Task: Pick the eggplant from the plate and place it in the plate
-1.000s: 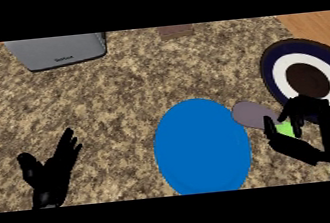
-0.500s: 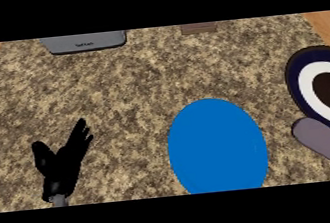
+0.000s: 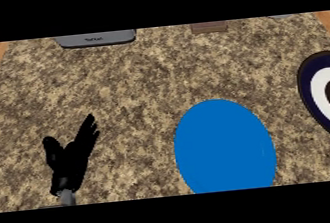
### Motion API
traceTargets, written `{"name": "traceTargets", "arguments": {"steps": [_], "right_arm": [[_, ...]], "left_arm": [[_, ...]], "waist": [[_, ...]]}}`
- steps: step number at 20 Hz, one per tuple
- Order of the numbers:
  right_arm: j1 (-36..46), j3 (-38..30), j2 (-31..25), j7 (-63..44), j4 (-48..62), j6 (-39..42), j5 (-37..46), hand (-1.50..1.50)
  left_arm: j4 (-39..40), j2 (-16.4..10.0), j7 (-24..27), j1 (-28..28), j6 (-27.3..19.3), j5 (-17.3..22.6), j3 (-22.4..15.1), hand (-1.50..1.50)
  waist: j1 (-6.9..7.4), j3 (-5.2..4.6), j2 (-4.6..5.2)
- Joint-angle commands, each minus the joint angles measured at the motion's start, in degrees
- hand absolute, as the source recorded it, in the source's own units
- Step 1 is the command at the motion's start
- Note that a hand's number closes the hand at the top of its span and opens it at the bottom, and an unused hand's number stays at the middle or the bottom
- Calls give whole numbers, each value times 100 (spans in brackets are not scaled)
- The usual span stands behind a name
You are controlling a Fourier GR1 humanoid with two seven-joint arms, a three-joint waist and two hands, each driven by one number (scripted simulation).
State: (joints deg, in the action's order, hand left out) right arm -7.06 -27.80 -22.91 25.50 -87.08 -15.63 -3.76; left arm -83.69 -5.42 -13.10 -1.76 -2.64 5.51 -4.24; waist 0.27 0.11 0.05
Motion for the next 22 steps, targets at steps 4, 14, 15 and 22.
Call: {"name": "traceTargets", "arguments": {"steps": [4, 14, 15, 22], "right_arm": [[1698, -575, -862, 1250, 3187, 405, -174, 150], [2951, 108, -1985, 832, 5800, 385, 932, -150], [2927, 386, -1792, 896, 5860, 228, 1212, -150], [3694, 270, -1914, 1699, 6987, 1449, 1046, -150]], "left_arm": [[301, 29, 233, 3, 144, 12, 37, 0], [297, 73, 100, 286, 84, -117, -23, 0], [166, -69, -73, 339, 269, 36, 42, 0], [319, 136, -46, 479, 16, -92, 29, 0]], "waist": [[83, 2, 26], [286, 8, 108], [332, 10, 109], [245, 28, 99]]}}
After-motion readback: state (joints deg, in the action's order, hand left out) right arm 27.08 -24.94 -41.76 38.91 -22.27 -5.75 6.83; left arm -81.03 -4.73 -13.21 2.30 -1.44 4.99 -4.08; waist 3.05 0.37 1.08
